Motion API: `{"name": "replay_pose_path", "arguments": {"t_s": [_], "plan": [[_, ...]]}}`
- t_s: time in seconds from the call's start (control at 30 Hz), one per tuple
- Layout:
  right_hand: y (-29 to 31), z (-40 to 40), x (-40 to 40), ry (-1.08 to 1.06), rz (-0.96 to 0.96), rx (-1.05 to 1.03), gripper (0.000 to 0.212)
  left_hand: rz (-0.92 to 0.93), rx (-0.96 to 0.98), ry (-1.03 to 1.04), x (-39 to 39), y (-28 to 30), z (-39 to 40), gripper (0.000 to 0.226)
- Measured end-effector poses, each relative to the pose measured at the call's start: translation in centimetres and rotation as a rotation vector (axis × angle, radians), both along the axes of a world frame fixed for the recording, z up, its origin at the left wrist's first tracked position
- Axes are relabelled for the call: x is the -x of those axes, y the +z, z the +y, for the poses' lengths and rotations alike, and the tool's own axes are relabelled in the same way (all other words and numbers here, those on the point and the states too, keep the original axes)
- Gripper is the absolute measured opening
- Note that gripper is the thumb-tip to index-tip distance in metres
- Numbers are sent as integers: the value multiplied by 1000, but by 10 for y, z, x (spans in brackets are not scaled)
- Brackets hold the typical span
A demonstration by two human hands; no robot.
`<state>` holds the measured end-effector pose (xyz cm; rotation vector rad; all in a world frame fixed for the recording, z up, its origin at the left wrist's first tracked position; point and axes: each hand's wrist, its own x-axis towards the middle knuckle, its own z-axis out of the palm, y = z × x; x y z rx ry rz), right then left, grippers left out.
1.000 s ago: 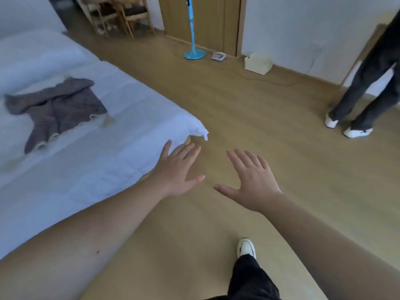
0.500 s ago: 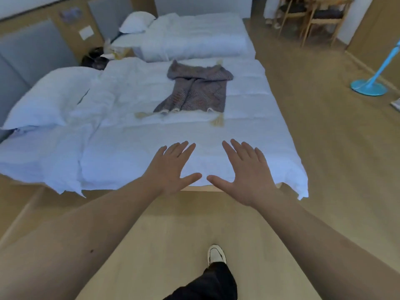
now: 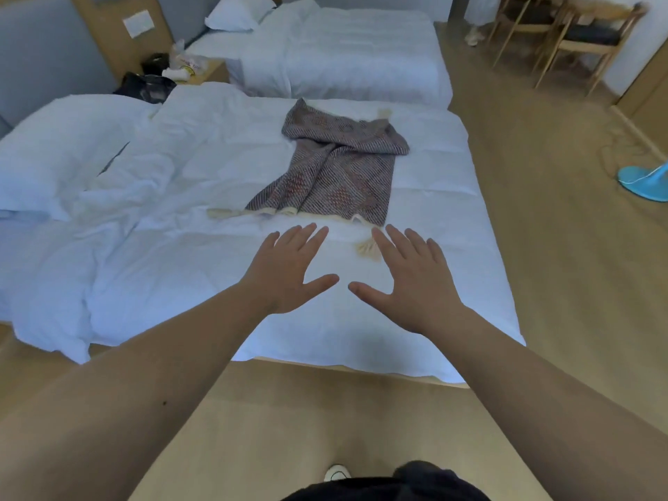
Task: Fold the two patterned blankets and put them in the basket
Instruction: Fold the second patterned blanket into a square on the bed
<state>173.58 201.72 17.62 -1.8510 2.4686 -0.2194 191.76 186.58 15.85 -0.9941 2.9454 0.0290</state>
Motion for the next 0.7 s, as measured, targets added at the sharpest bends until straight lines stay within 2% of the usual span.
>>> {"name": "replay_pose_path", "arguments": {"t_s": [0.17, 0.33, 0.5, 0.7], "plan": [[-32, -80, 49, 34, -40, -13, 102, -37, -10, 17, 45, -22, -69, 100], [-97, -177, 92, 33, -101, -47, 99, -136, -46, 75, 82, -69, -151, 91], [-165, -263, 112, 62, -114, -131, 94, -207, -114, 170, 91, -132, -239, 86], [-267, -354, 123, 52, -46, -207, 91, -306, -126, 60, 90, -244, -368, 85]]}}
